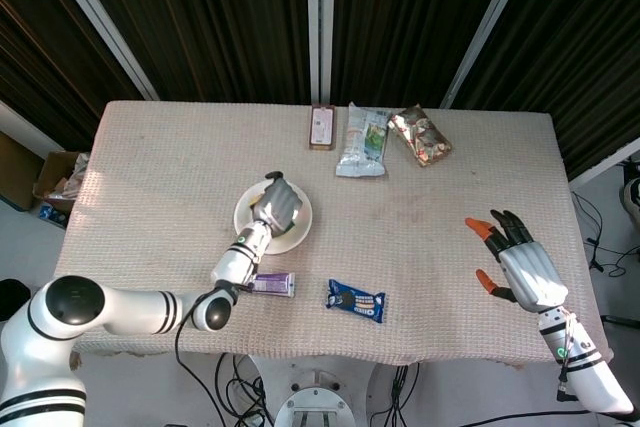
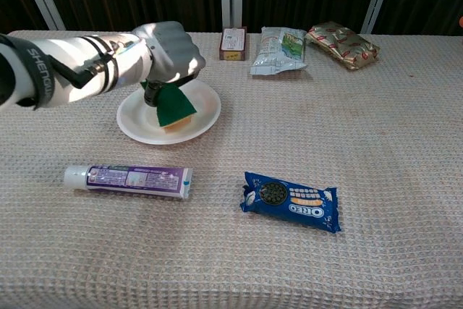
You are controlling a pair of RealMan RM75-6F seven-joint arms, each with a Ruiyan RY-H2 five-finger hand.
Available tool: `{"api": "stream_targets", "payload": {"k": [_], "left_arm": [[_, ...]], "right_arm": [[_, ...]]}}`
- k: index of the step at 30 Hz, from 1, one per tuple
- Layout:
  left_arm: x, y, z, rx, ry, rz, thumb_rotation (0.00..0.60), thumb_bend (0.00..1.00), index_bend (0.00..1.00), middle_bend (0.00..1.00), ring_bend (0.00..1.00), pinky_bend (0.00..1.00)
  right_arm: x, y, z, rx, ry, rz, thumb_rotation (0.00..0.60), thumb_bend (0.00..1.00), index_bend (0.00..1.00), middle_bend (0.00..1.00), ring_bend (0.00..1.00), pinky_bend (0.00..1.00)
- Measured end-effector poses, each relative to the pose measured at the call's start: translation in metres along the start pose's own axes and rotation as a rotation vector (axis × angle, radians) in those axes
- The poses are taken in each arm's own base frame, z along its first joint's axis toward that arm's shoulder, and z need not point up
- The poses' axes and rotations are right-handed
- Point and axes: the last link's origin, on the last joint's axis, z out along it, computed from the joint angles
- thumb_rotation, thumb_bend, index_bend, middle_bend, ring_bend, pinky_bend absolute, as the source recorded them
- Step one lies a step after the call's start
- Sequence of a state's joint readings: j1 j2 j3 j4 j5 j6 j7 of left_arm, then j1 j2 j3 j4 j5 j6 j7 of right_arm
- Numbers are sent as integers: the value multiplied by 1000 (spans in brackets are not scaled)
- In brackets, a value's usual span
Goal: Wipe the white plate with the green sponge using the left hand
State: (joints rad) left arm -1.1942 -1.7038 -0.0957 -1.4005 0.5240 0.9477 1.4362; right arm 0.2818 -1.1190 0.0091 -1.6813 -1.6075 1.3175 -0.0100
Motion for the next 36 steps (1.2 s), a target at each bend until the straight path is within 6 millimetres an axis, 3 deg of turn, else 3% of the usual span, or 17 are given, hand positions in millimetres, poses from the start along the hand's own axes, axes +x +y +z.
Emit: {"api": "stream_targets", "payload": {"k": [7,17,24,30,36], "left_arm": [[1,17,6,10,-57,72,600,285,547,569,482,365],[1,0,-1,72,-92,86,600,285,552,572,483,365],[4,7,-8,50,-95,98,600,286,551,572,483,365],[-8,11,4,73,-144,150,600,287,553,574,482,365],[-25,-1,14,133,-226,159,600,289,556,574,482,365]], "right_arm": [[0,3,-1,-5,1,5,600,263,128,183,0,0],[0,4,-3,-4,6,10,600,263,128,183,0,0],[-2,5,-4,-13,1,10,600,264,128,183,0,0],[0,5,-5,-21,6,7,600,264,128,183,0,0],[0,4,-5,-18,8,8,600,263,128,183,0,0]]}}
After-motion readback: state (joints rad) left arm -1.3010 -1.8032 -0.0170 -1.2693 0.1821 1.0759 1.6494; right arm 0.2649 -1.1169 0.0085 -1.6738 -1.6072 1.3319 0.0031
